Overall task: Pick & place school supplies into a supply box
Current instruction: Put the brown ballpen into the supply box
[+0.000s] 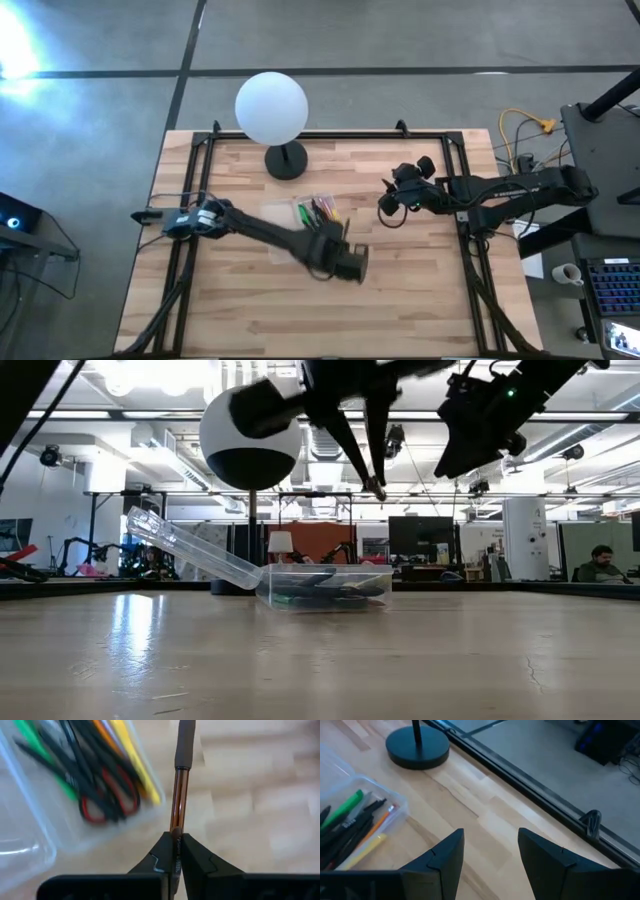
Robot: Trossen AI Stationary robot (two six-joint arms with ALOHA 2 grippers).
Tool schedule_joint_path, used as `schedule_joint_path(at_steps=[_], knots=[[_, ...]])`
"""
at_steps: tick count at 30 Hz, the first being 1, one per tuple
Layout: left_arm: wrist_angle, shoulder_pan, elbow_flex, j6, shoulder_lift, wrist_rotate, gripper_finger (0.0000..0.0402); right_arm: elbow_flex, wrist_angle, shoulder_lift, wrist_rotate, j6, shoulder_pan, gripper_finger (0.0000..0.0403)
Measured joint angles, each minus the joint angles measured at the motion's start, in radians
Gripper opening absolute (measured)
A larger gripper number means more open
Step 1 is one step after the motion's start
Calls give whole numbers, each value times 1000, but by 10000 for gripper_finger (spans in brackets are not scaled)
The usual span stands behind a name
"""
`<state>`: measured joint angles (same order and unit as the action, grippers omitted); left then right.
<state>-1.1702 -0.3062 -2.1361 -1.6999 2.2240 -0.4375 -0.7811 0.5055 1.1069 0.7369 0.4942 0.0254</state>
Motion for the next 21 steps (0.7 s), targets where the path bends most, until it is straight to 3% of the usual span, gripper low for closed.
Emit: schedule_joint_path(at_steps=[7,11,16,21], knots=[[-5,117,57,69,-2,-20,2,0,0,-33,-1,0,0,178],[10,141,132,85,-2,31,2,0,25,-42,-3,0,0,178],[71,143,261,-32,-22,58,4,0,42,-46,-4,3,0,178],[109,146,355,-127,-68,43,48,0,45,-45,-4,3,0,178]])
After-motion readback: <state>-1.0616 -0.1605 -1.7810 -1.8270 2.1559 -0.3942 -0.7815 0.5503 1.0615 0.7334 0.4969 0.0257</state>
